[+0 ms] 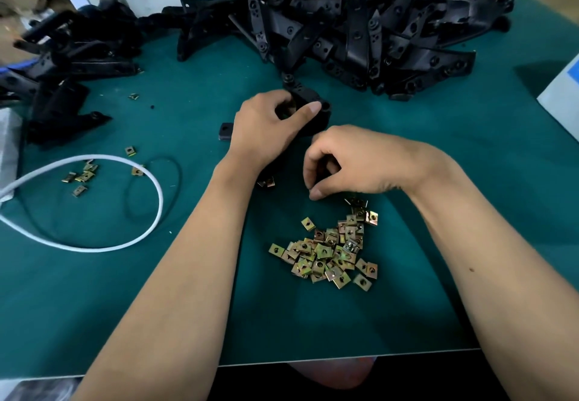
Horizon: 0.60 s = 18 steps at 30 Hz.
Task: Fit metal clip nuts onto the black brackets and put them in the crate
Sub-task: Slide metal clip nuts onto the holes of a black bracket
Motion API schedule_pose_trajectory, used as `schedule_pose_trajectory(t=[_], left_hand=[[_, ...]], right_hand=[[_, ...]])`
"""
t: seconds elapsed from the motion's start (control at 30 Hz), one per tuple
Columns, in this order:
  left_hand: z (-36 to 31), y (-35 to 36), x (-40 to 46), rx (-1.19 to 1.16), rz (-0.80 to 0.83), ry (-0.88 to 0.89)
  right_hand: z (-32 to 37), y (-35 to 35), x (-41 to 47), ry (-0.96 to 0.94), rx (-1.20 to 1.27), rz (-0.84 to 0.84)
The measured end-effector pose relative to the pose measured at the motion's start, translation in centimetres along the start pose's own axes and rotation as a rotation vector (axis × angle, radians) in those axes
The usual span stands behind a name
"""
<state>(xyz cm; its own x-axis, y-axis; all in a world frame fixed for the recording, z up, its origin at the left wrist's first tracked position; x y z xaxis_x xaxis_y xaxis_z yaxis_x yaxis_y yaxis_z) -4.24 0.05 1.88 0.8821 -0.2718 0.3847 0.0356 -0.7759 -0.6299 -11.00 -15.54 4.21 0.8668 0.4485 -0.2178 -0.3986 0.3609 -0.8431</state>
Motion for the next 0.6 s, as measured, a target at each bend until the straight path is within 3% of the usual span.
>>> schedule_pose_trajectory(t=[0.17, 0.27, 0.4, 0.6], left_hand=[[-0.2, 0.0, 0.1, -0.026, 0.024, -0.038], [-0.3, 0.0, 0.0, 0.004, 0.030, -0.056], [-0.5, -0.2, -0.3, -0.005, 0.040, -0.043], [-0.8, -0.7, -0.8, -0.073, 0.027, 0.023]], right_hand=[[-0.6, 0.2, -0.2, -0.008, 0.114, -0.122], [-1.2, -0.3, -0.5, -0.059, 0.496, -0.261], [-2.3, -0.6, -0.4, -0.080, 0.884, -0.573], [-3.6, -0.2, -0.3, -0.038, 0.986, -0.717]])
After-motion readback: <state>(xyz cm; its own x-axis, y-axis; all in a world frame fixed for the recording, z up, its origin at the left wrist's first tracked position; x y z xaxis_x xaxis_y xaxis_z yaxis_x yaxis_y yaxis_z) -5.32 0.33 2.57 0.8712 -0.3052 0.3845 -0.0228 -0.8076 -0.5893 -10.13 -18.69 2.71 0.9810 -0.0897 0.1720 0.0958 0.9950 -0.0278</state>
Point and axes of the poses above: each hand's wrist, its own x-axis towards the middle knuckle, its own y-axis out of the palm, z = x × y, the point moved 2 cm from there along x, towards the middle knuckle, and after that the axes turned 5 degrees about y, right-handed, at the moved point
